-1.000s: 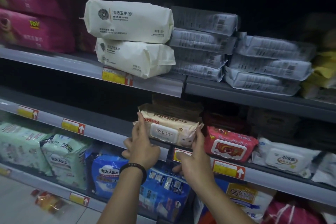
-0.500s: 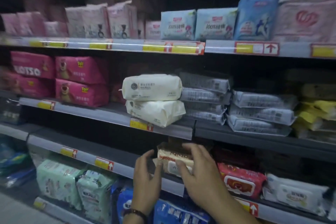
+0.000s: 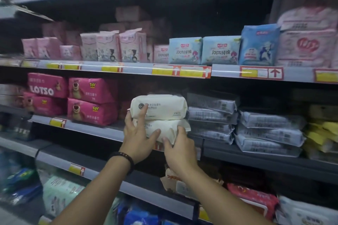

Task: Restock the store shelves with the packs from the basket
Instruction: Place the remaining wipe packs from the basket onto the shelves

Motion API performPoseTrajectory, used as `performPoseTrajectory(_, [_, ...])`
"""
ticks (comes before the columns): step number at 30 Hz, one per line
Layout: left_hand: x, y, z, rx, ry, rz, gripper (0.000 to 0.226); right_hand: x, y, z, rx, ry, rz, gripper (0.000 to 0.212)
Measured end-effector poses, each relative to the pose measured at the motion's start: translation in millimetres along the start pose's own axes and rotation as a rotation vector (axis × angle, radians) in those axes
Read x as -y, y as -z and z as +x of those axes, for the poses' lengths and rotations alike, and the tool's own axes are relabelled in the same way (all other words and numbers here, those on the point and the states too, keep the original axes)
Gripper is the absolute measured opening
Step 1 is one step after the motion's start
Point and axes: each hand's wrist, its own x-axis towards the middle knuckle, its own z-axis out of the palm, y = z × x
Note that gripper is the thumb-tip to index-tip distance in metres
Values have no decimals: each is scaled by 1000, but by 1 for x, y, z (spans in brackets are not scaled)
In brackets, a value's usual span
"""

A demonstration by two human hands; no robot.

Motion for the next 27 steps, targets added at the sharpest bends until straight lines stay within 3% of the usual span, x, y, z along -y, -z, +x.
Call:
performPoseTrajectory(7, [36, 1, 38, -40, 38, -55, 93, 7, -1, 26, 50, 74, -173, 54])
performPoseTrajectory(14, [58, 6, 65, 6, 80, -132, 106, 5, -18, 37, 108, 115, -145, 63])
performPoseTrajectory(20, [68, 8, 69, -27, 86, -178, 107, 11, -20, 41, 179, 130, -158, 47])
performPoseTrajectory(27, [49, -5, 56, -99, 88, -99, 107, 2, -8, 48, 144, 82, -161, 45])
